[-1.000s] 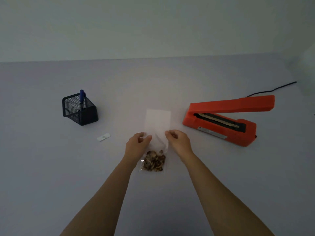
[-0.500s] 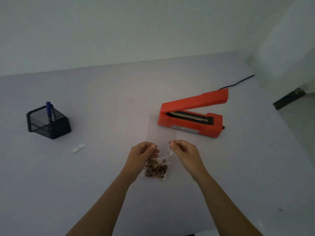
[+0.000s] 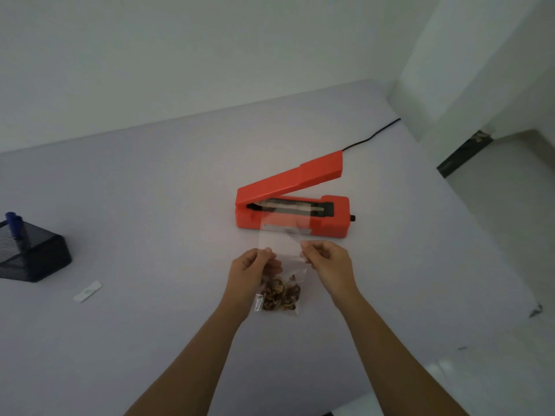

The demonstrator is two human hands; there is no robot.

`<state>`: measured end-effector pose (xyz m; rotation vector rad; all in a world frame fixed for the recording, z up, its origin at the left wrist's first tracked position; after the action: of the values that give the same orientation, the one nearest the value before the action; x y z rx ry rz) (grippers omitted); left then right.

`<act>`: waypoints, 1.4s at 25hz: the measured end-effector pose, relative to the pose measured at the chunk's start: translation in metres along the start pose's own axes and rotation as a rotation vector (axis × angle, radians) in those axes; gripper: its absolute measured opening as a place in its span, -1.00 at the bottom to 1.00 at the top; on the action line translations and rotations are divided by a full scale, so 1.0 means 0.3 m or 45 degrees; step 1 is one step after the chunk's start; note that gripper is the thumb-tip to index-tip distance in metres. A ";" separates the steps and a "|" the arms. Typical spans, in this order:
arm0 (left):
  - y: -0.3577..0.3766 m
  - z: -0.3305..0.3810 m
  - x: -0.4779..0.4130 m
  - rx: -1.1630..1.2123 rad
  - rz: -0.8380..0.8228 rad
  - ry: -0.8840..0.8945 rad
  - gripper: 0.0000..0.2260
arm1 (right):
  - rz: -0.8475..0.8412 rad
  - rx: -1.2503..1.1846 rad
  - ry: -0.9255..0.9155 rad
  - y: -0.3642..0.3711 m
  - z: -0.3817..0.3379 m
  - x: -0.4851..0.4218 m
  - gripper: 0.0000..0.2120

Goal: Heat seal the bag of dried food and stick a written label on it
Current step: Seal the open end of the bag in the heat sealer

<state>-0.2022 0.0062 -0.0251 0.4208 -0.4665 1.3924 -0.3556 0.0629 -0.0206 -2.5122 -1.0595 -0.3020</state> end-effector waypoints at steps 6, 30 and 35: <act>0.026 -0.014 0.000 -0.073 0.085 0.011 -0.78 | 0.234 0.213 -0.198 -0.060 -0.039 -0.006 -0.87; 0.045 -0.012 -0.021 -0.060 0.085 -0.032 -0.79 | -0.026 1.109 -0.961 -0.075 -0.402 -0.200 -0.55; 0.046 -0.014 -0.024 -0.067 0.088 -0.041 -0.79 | 0.004 1.155 -0.890 -0.082 -0.302 -0.248 -0.55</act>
<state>-0.2164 0.0044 -0.0324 0.3877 -0.5476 1.4382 -0.4286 -0.0084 0.0419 -1.7636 -1.0708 0.9217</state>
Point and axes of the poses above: each hand's wrist, its own x-axis away from the middle knuckle, its own y-axis out of the palm, z = x × y, the point moved 3 cm from there along -x, towards the middle knuckle, and after that the axes turned 9 degrees about z, right-handed, at the moved point
